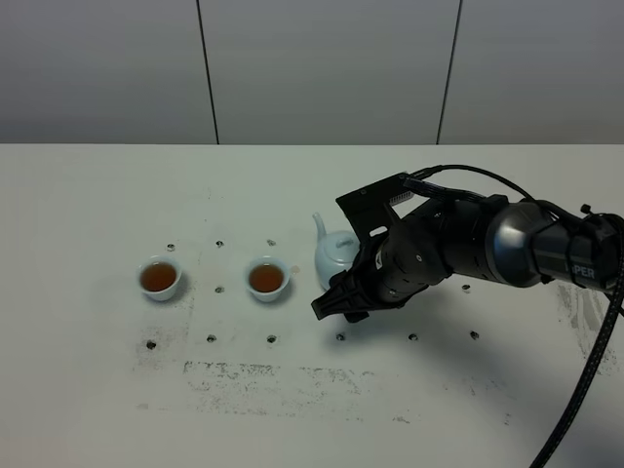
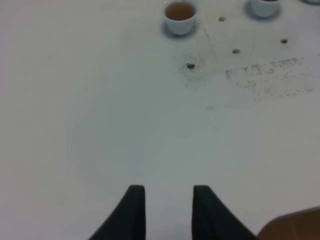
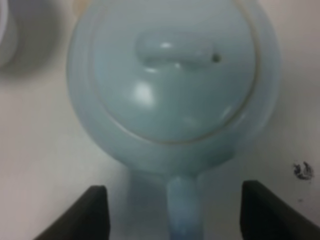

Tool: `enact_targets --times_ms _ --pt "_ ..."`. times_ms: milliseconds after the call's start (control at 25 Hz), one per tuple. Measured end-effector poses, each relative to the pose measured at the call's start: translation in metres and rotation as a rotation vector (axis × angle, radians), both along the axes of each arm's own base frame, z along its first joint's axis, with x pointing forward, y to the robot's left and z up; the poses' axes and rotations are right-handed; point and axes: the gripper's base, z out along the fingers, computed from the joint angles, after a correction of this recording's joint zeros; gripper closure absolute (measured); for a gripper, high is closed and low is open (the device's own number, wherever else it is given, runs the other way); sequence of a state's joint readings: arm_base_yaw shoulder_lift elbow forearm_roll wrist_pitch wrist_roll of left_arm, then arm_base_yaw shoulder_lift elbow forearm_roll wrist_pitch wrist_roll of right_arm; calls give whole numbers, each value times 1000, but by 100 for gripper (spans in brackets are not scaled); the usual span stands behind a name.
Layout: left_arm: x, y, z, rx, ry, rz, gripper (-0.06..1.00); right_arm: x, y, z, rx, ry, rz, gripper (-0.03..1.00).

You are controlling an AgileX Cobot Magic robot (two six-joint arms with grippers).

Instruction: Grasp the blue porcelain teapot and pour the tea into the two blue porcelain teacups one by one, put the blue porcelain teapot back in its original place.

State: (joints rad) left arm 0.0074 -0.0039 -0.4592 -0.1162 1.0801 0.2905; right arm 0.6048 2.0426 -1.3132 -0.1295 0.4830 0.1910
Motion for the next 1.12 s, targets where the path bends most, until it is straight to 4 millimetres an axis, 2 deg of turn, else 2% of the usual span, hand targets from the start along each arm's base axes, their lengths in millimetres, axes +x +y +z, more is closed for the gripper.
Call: enact_targets --times_ms 80,280,360,440,560,680,880,1000,1120 --pt "0 0 0 0 0 0 65 -2 -2 12 -6 -14 8 40" --pt "0 0 0 0 0 0 65 -10 -9 64 39 -94 8 40" --pt "0 0 0 0 0 0 65 -11 -18 81 50 -107 -12 40" --pt "0 0 0 0 0 0 65 -7 -39 95 48 -108 -70 40" --pt "0 0 0 0 0 0 65 -3 -84 110 -6 -51 -189 40" --pt "0 0 0 0 0 0 65 -11 -128 133 -75 -10 -290 40" --pt "0 0 0 0 0 0 65 -38 -188 180 -212 -56 -421 40" --pt "0 0 0 0 0 0 65 -58 -209 192 -211 -83 -477 40" --pt "0 0 0 0 0 0 65 -87 -227 193 -189 -97 -532 40"
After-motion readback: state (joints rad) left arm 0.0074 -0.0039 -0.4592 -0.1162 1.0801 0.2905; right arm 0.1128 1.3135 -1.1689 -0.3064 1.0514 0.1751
